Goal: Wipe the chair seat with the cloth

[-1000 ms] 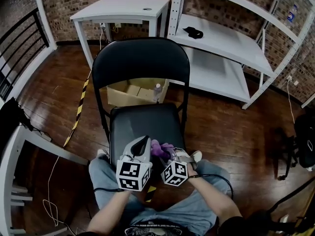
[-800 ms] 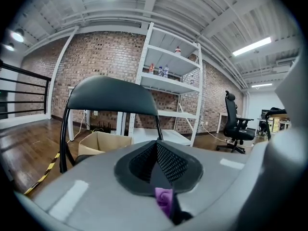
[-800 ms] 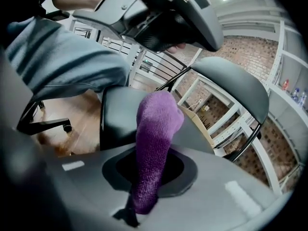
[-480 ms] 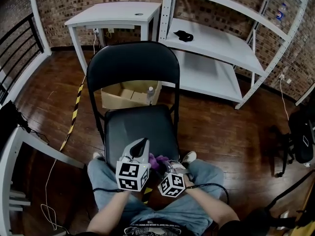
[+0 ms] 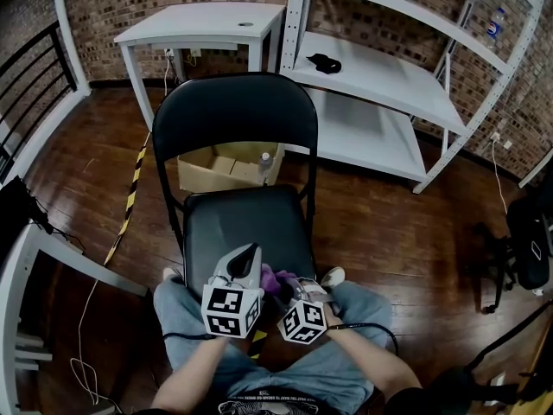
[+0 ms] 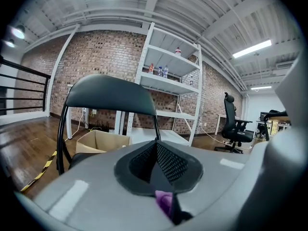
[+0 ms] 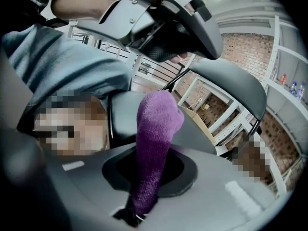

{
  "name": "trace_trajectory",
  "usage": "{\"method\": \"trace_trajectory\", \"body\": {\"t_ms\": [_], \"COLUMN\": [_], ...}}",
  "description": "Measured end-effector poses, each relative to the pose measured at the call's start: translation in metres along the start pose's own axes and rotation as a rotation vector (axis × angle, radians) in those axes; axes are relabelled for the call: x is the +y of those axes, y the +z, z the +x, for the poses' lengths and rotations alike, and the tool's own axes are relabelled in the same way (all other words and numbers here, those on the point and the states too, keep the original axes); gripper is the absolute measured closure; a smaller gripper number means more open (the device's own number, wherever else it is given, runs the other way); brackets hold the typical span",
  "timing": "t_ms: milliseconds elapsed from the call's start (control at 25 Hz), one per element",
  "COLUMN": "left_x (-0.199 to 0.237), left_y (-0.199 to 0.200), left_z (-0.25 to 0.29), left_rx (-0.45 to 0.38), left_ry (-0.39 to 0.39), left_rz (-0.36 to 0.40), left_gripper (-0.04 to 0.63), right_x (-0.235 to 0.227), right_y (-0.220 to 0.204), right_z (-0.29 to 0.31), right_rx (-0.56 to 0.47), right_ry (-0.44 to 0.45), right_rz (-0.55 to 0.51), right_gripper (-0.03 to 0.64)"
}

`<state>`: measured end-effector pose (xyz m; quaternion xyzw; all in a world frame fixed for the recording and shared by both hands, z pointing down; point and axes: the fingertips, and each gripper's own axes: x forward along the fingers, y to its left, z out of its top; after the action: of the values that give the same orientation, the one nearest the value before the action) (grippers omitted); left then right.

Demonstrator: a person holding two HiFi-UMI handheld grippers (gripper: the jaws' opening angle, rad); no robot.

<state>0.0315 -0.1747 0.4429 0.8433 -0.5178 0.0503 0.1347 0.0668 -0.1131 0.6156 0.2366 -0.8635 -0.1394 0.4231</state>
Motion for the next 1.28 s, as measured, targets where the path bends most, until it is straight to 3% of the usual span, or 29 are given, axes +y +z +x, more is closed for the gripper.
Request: {"method": "trace_trajectory", "body": {"t_ms": [240, 480, 920, 1280], "left_x": [0.005, 0.01, 0.022, 0.042], "left_y": [0.006, 0.006, 0.008, -0.005], "left_z": [0.006, 0.018, 0.033, 0.043], "left_rx": [-0.008, 0.011, 0.031, 0.071], "left_ry": [-0.001, -0.004, -0.035, -0.021], "left_rz": [-0.004, 0.0, 0.006, 0.01], "left_gripper": [0.591, 0.591, 0.591, 0.591], "right_x": [-0.052, -0.105, -0.213, -0.259], "right_y": [0.011, 0.023, 0.011, -0.018], "right_z": [0.002, 0.011, 0.075, 0.128], "right_rx": [-0.012, -0.01, 0.084, 0.163], "right_ry": [-0.063, -0.105, -0.191, -0.23], "right_rz": [0.028, -0.009, 0.034, 0.245], "right_gripper": [0.571, 0.571, 0.571, 0.571]}}
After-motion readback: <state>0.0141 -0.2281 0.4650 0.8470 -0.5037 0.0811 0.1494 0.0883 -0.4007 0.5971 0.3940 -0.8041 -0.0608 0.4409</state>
